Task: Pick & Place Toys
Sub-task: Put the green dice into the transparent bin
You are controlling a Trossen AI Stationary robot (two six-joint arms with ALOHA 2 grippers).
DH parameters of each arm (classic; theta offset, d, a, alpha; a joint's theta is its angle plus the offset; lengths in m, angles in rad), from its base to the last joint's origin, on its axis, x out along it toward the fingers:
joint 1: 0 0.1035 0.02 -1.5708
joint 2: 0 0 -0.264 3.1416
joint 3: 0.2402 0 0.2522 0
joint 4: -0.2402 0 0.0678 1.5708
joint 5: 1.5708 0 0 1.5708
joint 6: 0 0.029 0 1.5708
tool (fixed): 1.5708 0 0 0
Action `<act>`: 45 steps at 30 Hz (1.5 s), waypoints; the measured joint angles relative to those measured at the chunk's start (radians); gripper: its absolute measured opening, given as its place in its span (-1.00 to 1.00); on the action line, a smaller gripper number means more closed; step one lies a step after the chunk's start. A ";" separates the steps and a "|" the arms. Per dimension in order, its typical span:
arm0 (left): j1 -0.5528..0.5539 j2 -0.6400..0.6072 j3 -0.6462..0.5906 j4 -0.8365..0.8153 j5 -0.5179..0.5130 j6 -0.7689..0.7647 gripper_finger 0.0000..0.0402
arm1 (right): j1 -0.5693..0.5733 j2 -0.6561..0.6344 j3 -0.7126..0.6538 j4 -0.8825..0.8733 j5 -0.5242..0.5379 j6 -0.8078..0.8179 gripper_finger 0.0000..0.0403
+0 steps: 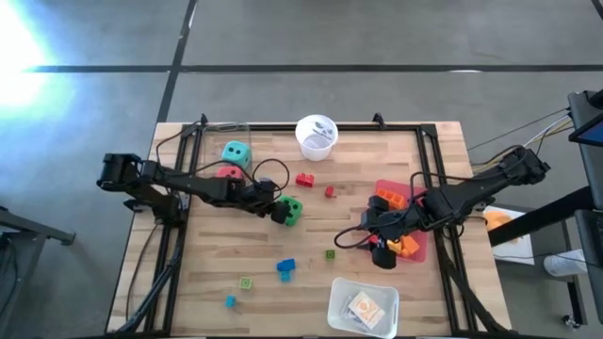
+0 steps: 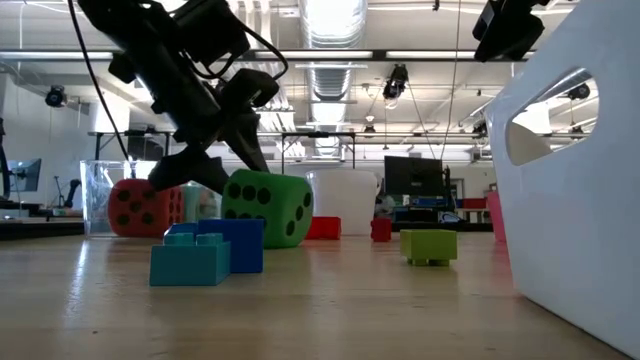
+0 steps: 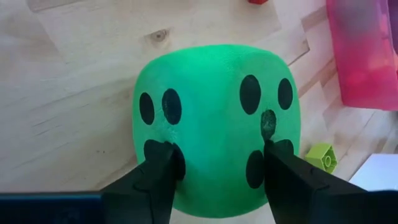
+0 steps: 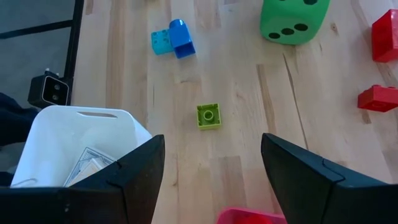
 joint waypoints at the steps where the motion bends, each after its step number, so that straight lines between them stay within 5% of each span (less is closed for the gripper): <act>1: 0.000 0.000 0.000 0.000 0.001 0.000 -0.04 | 0.000 0.000 0.000 0.001 0.000 0.000 0.28; 27: 0.004 -0.021 0.094 0.003 0.048 -0.001 -0.20 | 0.000 0.000 0.000 0.005 0.002 0.000 0.28; 38: 0.061 -0.264 0.111 -0.219 -0.060 0.015 -0.25 | 0.000 0.000 0.000 0.007 0.023 -0.004 0.28; 45: 0.074 -0.417 0.111 -0.371 -0.118 0.014 -0.30 | -0.028 -0.011 0.000 0.079 0.199 0.077 0.28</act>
